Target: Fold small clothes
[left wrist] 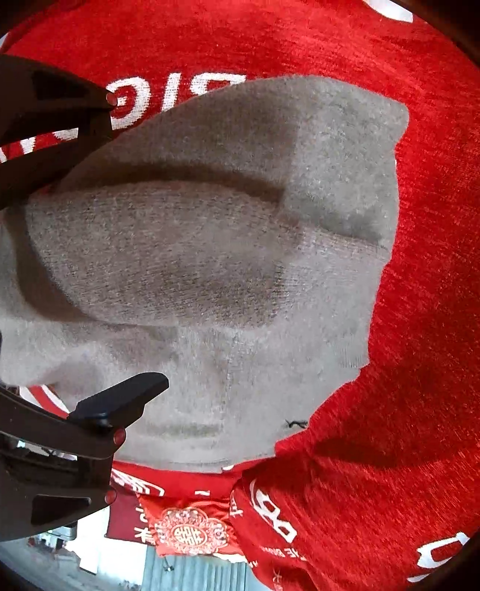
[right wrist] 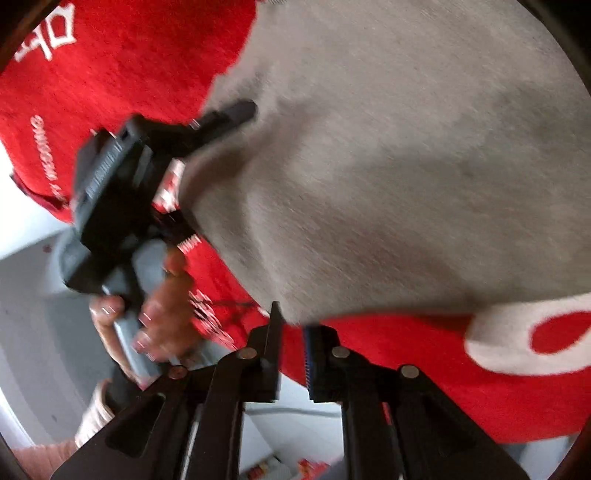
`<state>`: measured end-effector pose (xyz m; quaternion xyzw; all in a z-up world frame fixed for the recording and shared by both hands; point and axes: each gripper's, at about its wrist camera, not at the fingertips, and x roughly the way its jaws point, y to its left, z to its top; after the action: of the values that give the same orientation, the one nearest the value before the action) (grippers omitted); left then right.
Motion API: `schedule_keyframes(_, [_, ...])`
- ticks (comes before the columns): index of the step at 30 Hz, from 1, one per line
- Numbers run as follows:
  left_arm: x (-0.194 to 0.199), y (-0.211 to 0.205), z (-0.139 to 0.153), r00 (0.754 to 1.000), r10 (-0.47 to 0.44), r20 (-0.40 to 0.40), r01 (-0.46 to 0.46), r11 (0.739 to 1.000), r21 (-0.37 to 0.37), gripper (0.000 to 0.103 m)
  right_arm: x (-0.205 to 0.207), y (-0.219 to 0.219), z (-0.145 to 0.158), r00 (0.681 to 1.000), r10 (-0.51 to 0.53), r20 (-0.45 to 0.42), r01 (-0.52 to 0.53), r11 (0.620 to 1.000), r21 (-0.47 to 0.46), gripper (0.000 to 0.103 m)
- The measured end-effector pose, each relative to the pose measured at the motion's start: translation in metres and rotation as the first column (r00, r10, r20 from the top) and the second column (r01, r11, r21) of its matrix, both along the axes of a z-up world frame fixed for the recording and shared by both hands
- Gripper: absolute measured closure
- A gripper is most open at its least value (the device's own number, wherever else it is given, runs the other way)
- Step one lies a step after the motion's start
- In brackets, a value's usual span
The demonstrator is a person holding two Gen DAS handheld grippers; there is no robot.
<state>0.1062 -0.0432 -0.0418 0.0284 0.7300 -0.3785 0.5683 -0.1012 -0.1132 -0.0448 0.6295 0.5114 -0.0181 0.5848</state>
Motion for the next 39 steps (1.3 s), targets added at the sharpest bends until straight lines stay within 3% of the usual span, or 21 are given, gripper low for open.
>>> schedule_keyframes(1, [0.000, -0.001, 0.000, 1.000, 0.001, 0.003, -0.001, 1.000, 0.005, 0.019, -0.004, -0.001, 0.000, 1.000, 0.020, -0.020, -0.020, 1.000, -0.004, 0.046])
schedule_keyframes(2, [-0.001, -0.002, -0.001, 1.000, 0.002, 0.007, -0.002, 1.000, 0.010, 0.019, -0.007, -0.004, 0.002, 0.998, 0.038, -0.042, -0.039, 0.999, -0.027, 0.043])
schedule_keyframes(8, [-0.006, -0.014, -0.002, 0.999, 0.002, 0.043, -0.004, 0.999, 0.045, 0.019, -0.019, -0.041, 0.035, 0.998, 0.047, -0.052, -0.057, 0.975, -0.213, 0.043])
schedule_keyframes(9, [-0.006, -0.015, -0.001, 0.999, -0.002, 0.055, -0.001, 0.999, 0.053, 0.019, -0.019, -0.051, 0.041, 0.997, 0.037, -0.064, -0.053, 0.958, -0.281, 0.047])
schedule_keyframes(12, [-0.008, -0.018, 0.000, 0.995, -0.005, 0.095, -0.002, 0.997, 0.077, 0.019, -0.009, -0.072, 0.049, 0.997, 0.017, -0.080, -0.048, 0.915, -0.400, 0.096])
schedule_keyframes(14, [-0.008, -0.017, 0.002, 0.992, 0.000, 0.129, -0.012, 0.995, 0.096, 0.027, -0.003, -0.085, 0.046, 0.995, 0.013, -0.098, -0.057, 0.886, -0.459, 0.096])
schedule_keyframes(15, [-0.008, -0.018, 0.002, 0.988, -0.002, 0.151, -0.016, 0.993, 0.119, 0.042, 0.004, -0.089, 0.043, 0.994, 0.019, -0.112, -0.072, 0.869, -0.489, 0.097])
schedule_keyframes(17, [-0.007, -0.019, 0.001, 0.986, -0.006, 0.166, -0.016, 0.991, 0.131, 0.053, 0.006, -0.098, 0.036, 0.991, 0.037, -0.129, -0.097, 0.863, -0.496, 0.097])
schedule_keyframes(18, [-0.006, -0.018, 0.002, 0.987, 0.005, 0.159, -0.024, 0.993, 0.116, 0.063, 0.006, -0.097, 0.028, 0.988, 0.059, -0.146, -0.124, 0.863, -0.490, 0.097])
schedule_keyframes(24, [-0.009, -0.019, 0.014, 0.979, -0.010, 0.201, -0.012, 0.994, 0.106, 0.075, 0.001, -0.097, 0.021, 0.986, 0.092, -0.137, -0.146, 0.871, -0.469, 0.097])
schedule_keyframes(30, [-0.018, -0.038, 0.058, 0.972, -0.018, 0.236, 0.017, 1.000, 0.006, 0.075, -0.034, -0.117, 0.022, 0.998, 0.018, -0.063, -0.040, 0.928, -0.370, 0.097])
schedule_keyframes(37, [-0.065, -0.107, 0.112, 0.935, -0.142, 0.324, 0.175, 0.982, -0.074, 0.075, -0.094, -0.155, 0.040, 0.994, -0.107, 0.010, 0.104, 0.934, -0.341, 0.096])
schedule_keyframes(39, [-0.091, -0.135, 0.122, 0.912, -0.209, 0.353, 0.251, 0.965, -0.077, 0.075, -0.119, -0.169, 0.044, 0.987, -0.159, 0.024, 0.158, 0.928, -0.337, 0.096])
